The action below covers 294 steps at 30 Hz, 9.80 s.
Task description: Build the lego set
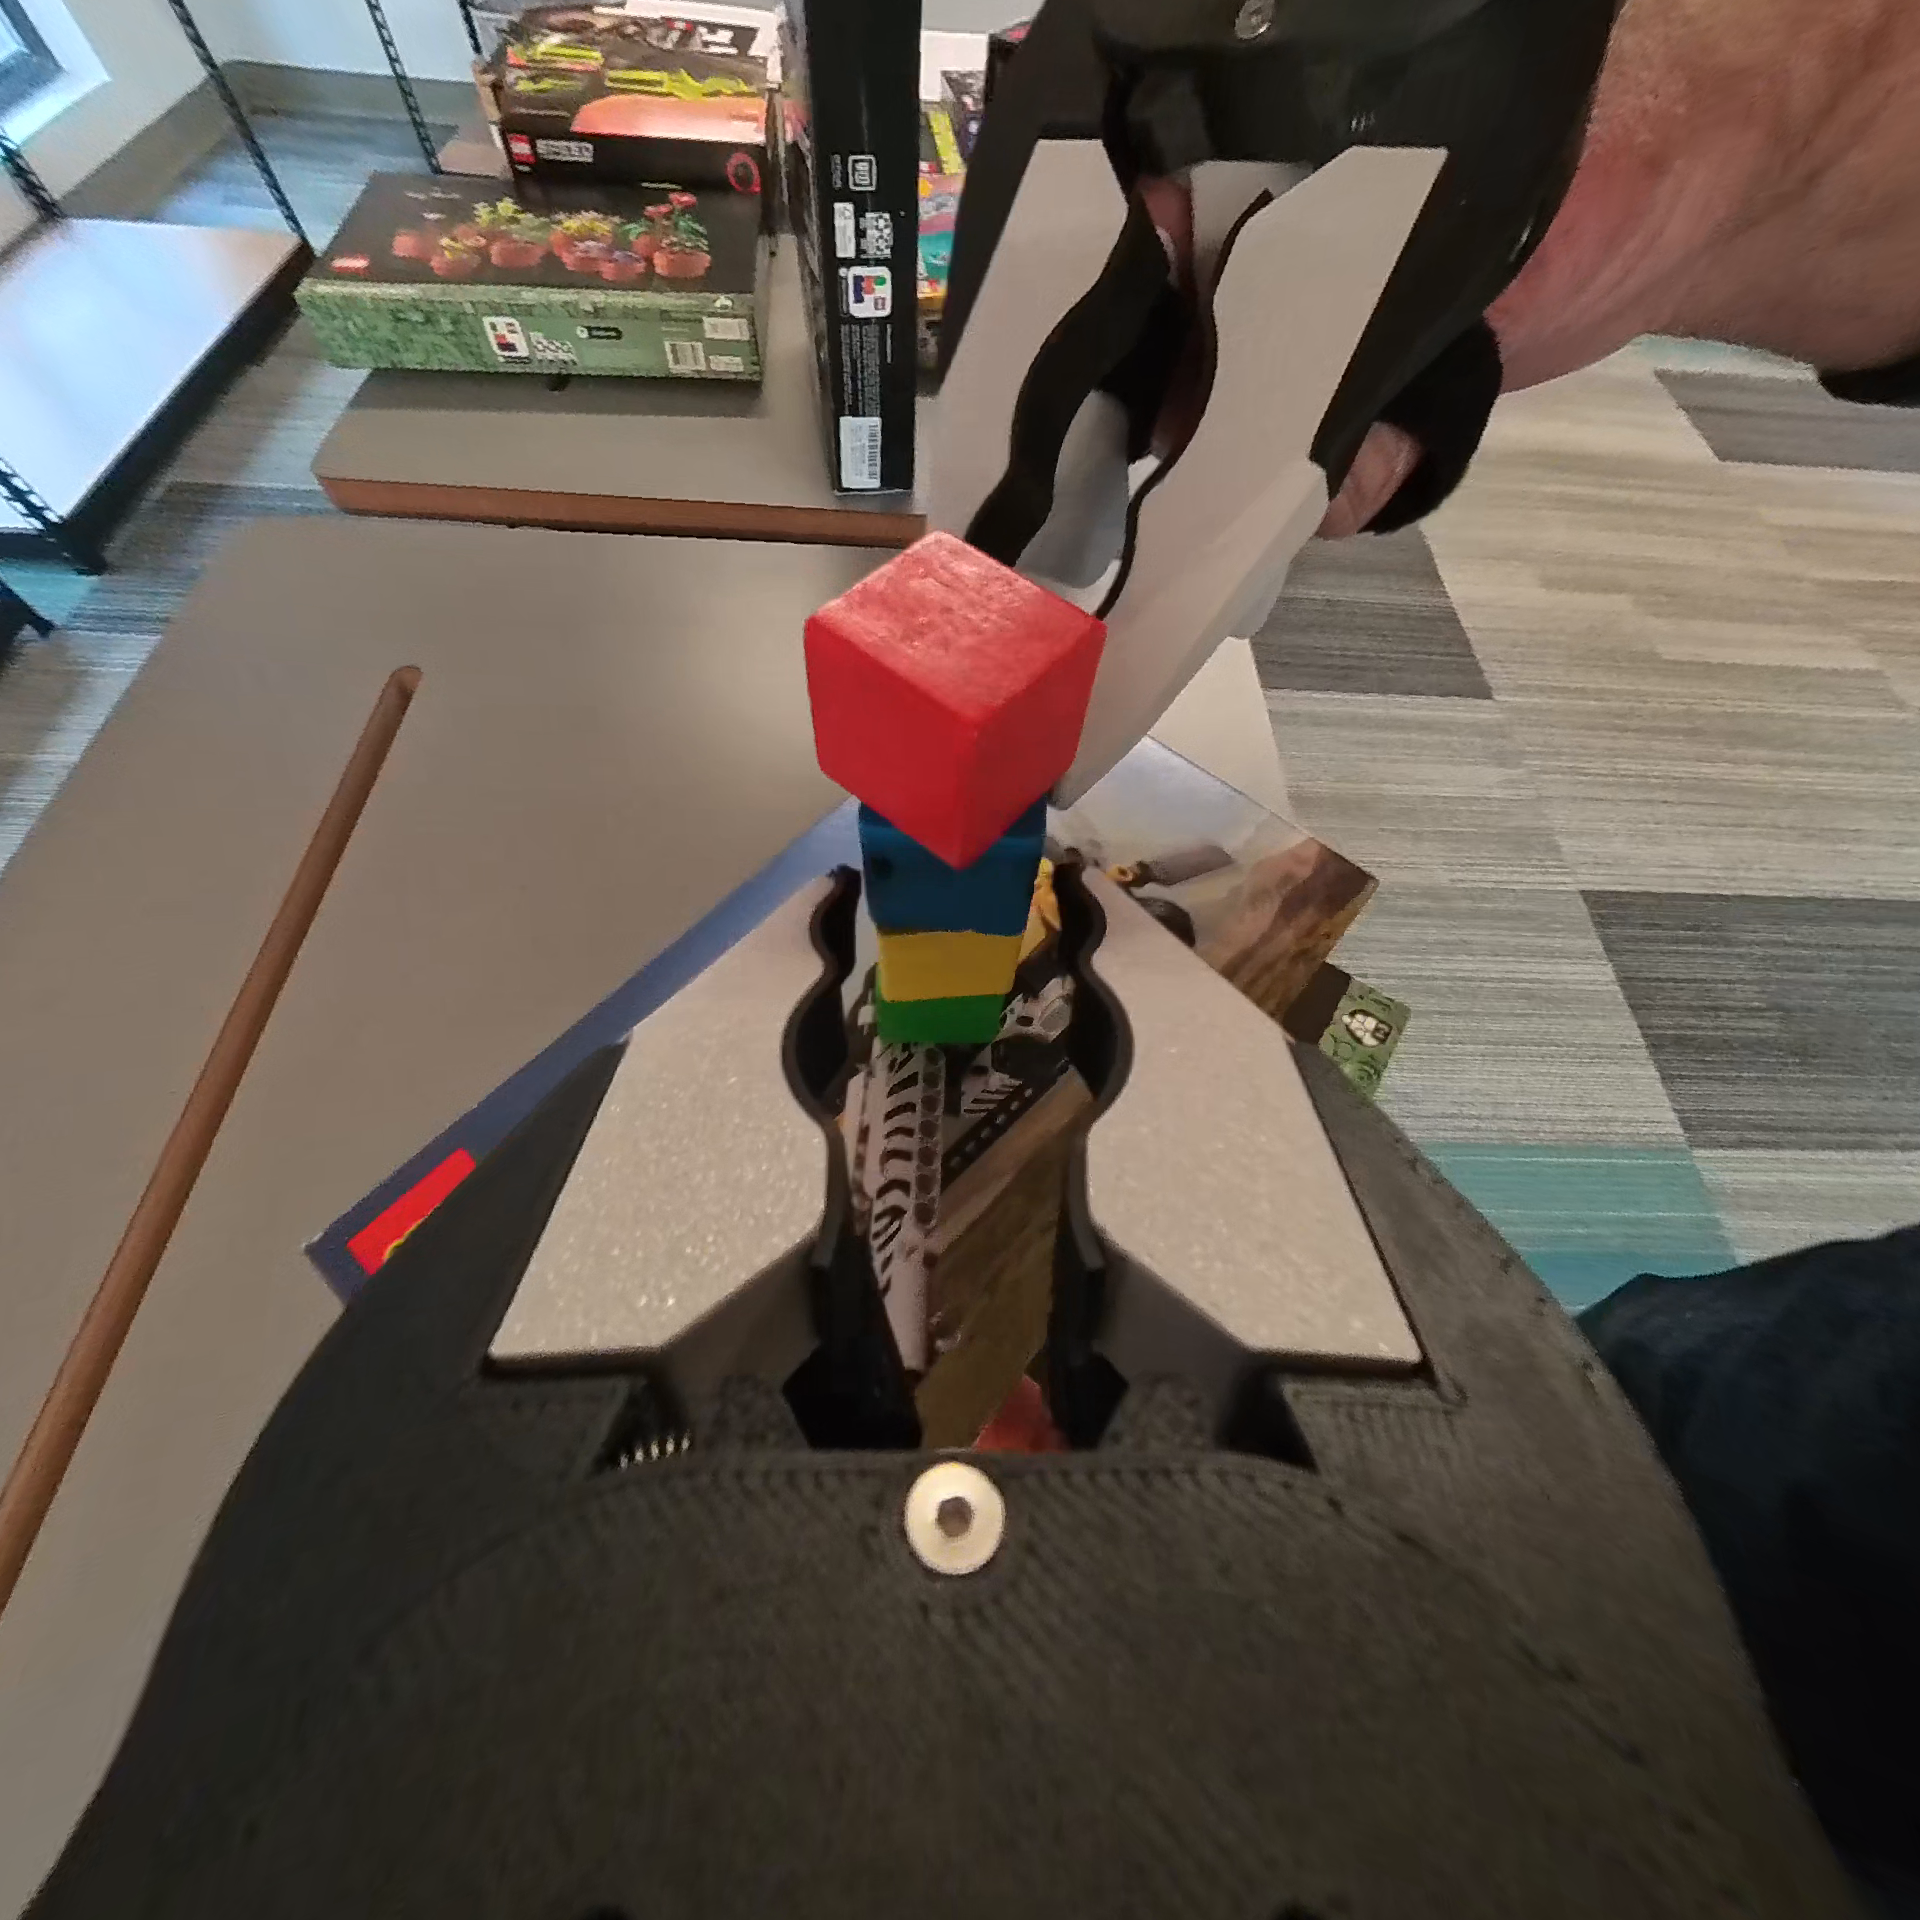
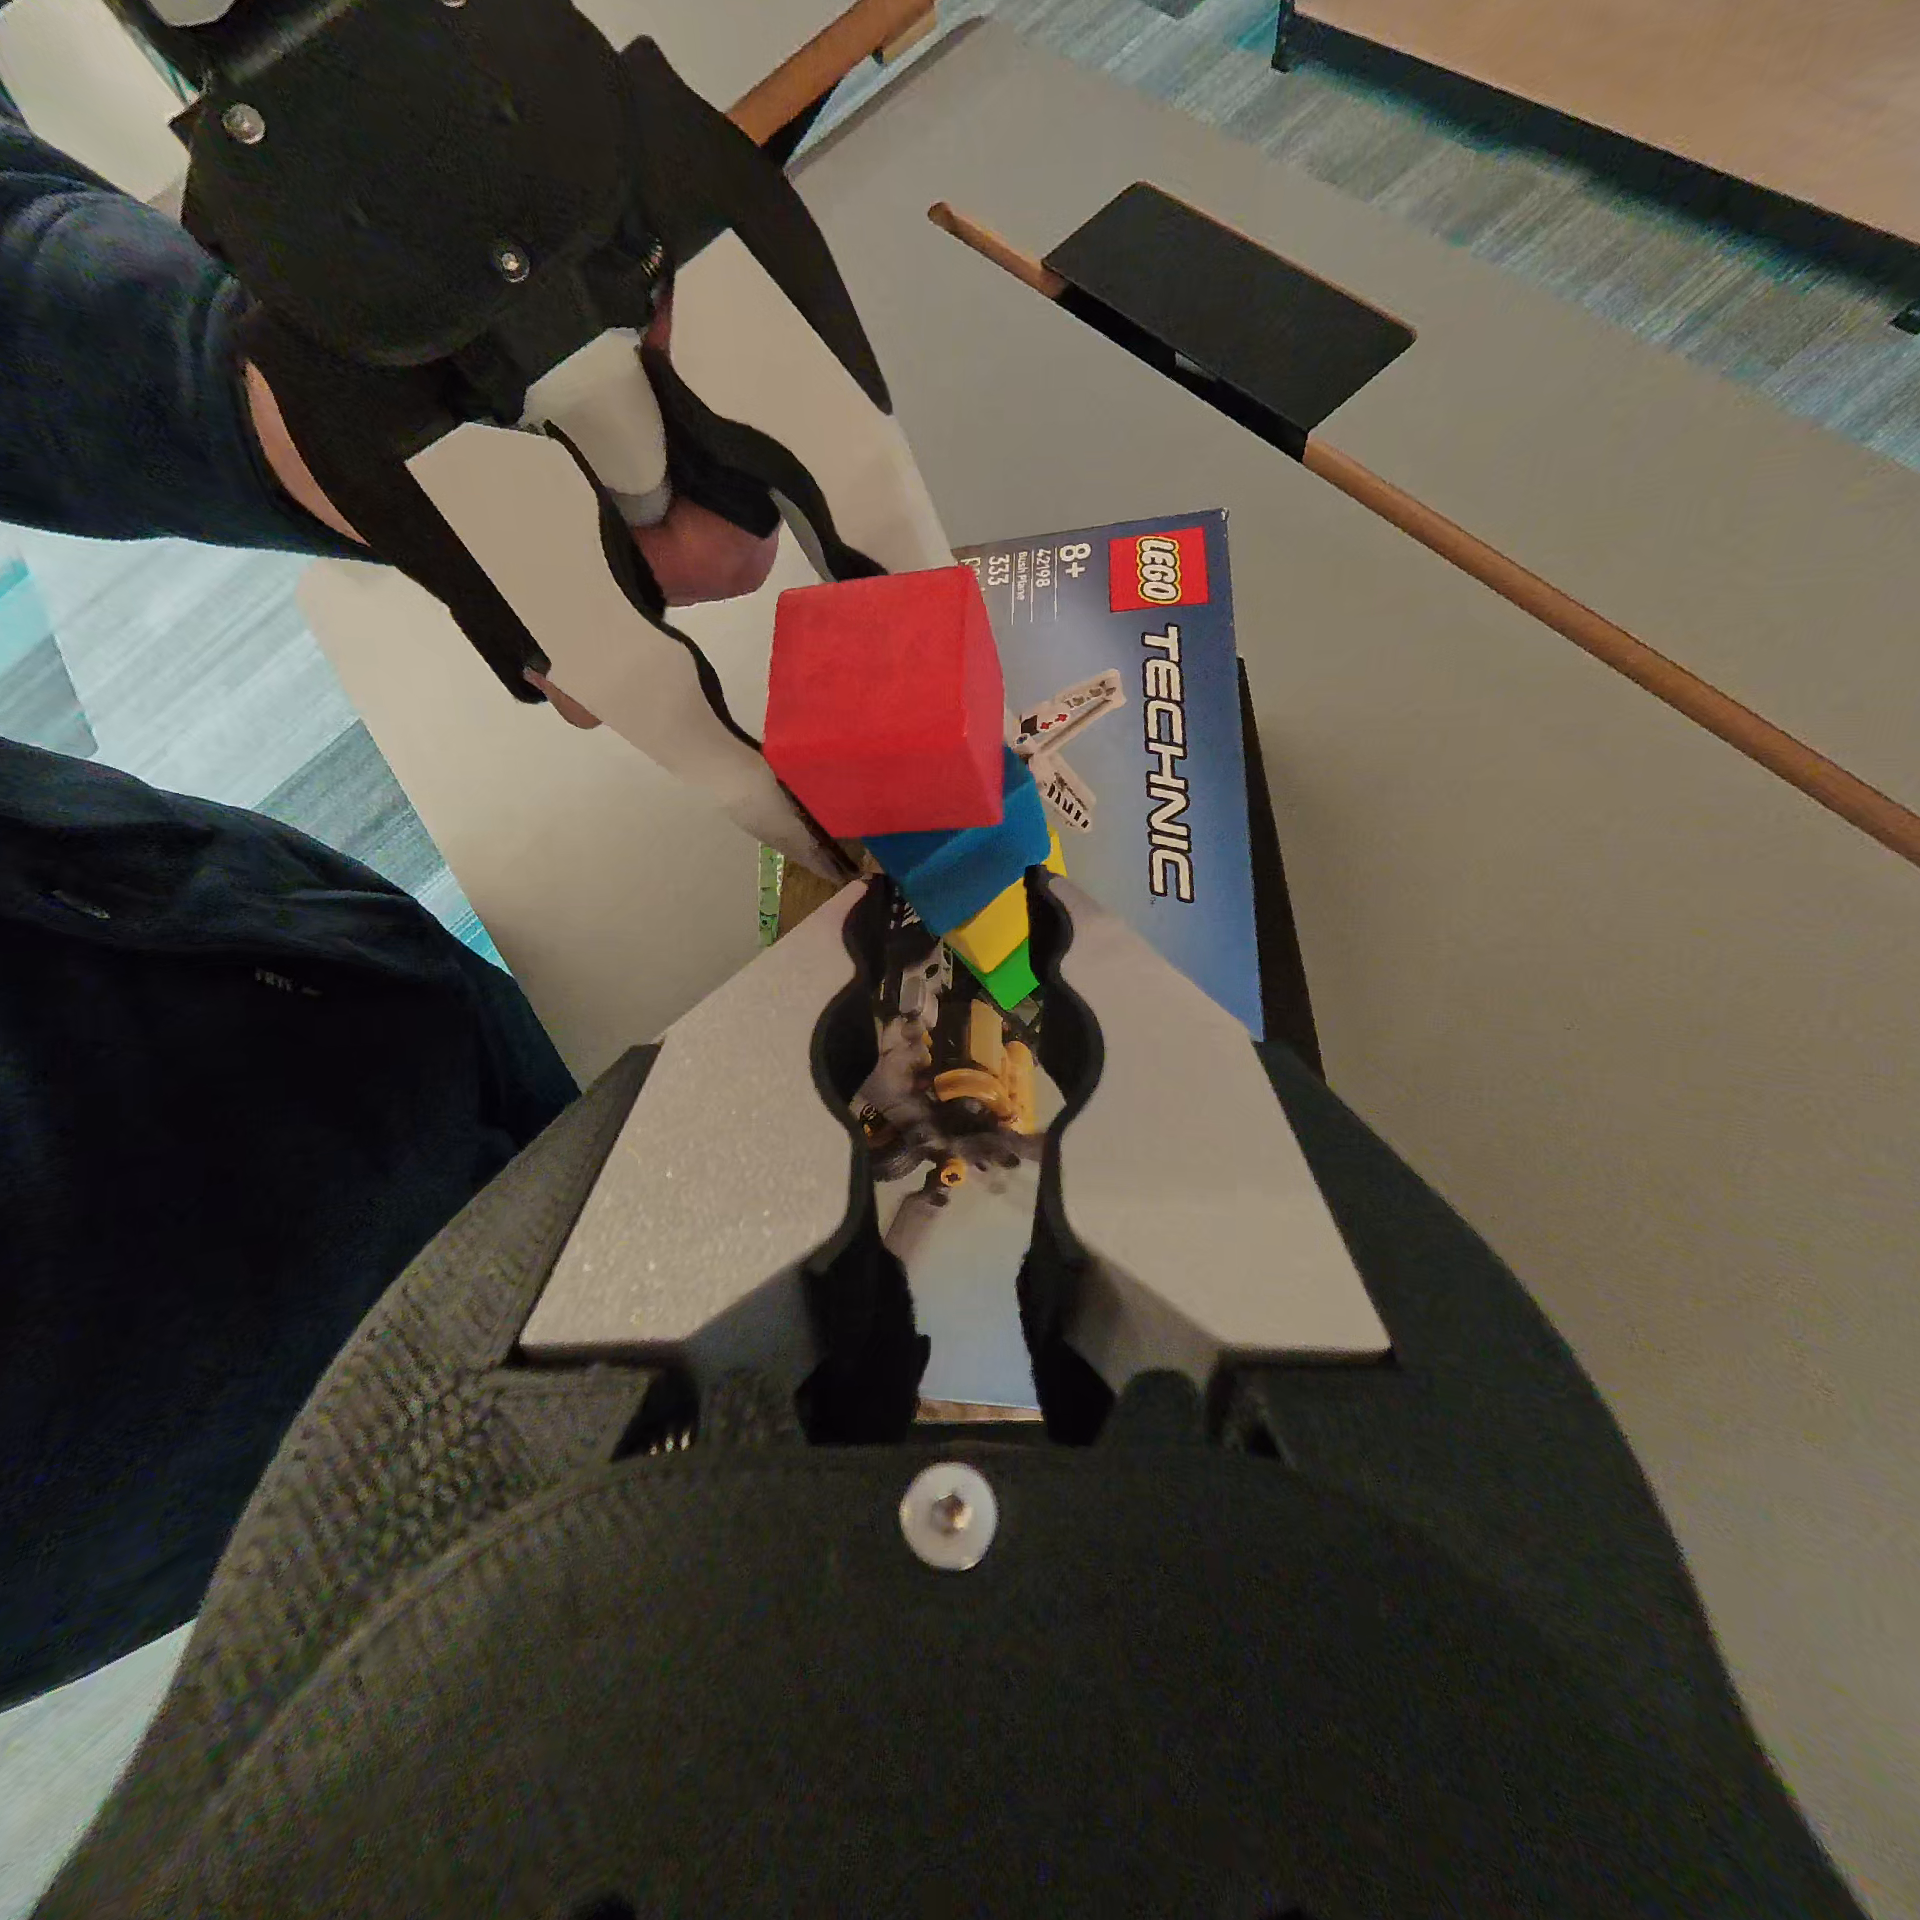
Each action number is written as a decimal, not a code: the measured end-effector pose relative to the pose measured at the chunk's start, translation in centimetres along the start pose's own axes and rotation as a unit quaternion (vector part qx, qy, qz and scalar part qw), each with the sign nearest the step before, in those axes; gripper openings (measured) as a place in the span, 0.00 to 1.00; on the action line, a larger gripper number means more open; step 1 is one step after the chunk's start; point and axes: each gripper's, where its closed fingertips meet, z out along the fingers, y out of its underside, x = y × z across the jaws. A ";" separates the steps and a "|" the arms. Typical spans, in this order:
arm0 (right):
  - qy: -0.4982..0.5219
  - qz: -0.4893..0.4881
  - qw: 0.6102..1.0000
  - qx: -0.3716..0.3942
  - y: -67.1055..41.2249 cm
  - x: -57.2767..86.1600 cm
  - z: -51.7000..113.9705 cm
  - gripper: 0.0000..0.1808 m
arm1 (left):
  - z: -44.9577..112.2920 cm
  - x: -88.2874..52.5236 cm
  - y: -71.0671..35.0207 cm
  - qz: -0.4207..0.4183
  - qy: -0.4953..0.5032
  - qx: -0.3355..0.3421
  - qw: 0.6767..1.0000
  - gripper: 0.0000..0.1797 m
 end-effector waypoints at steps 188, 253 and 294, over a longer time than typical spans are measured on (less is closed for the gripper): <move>0.000 0.006 1.000 -0.002 0.1 -0.3 0.5 0.12 | 0.2 -0.2 0.4 0.002 0.014 -0.033 0.999 0.18; -0.010 -0.009 0.999 0.029 -2.3 -0.8 -1.7 0.12 | -0.6 0.0 -2.0 0.004 0.004 -0.002 1.000 0.18; -0.020 0.012 1.000 0.013 -0.7 -0.6 -0.8 0.17 | -0.2 0.2 -1.0 -0.011 0.022 -0.021 0.999 0.23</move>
